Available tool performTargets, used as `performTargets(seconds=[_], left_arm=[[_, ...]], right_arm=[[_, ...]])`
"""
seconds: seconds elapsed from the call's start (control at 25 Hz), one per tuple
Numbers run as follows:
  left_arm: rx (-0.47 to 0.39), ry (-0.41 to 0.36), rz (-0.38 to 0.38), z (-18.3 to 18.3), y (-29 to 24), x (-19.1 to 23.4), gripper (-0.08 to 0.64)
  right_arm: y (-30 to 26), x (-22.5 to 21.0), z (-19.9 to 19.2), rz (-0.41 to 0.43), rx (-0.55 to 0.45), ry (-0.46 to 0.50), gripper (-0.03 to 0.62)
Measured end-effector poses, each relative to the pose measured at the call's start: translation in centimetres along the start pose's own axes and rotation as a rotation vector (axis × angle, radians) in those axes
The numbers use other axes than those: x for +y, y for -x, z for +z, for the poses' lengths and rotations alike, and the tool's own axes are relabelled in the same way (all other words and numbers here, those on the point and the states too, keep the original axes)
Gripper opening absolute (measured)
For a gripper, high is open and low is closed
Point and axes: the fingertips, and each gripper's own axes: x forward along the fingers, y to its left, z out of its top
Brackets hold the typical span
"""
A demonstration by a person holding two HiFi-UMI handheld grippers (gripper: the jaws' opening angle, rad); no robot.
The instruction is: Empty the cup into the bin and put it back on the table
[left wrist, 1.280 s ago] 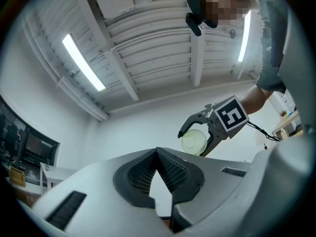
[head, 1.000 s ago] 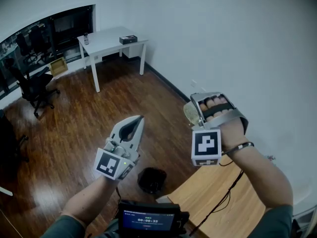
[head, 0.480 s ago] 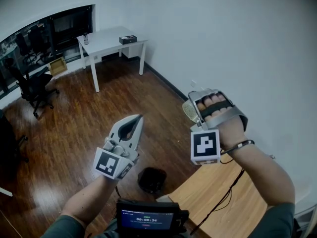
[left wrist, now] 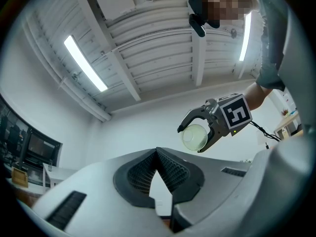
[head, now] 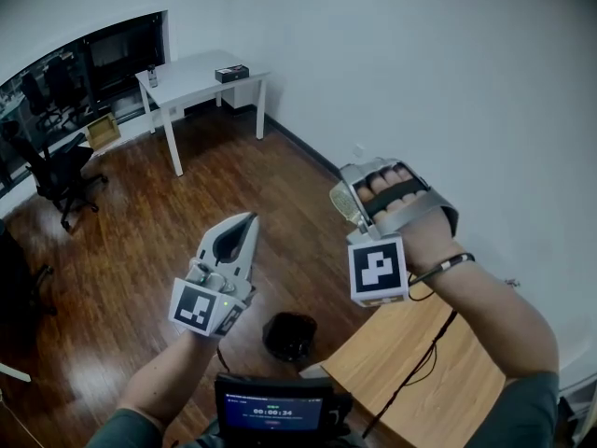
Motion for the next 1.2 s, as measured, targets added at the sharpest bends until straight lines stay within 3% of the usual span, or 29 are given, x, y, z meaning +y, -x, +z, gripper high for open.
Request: performTargets(seconds=[1.2], left_arm=[[0.013,0.008,-0.015,-0.9,-1.0,-0.8,-0.011]], right_arm=[[0.0,1.4,0.6,0.011,-0.043,-0.010,0.396]])
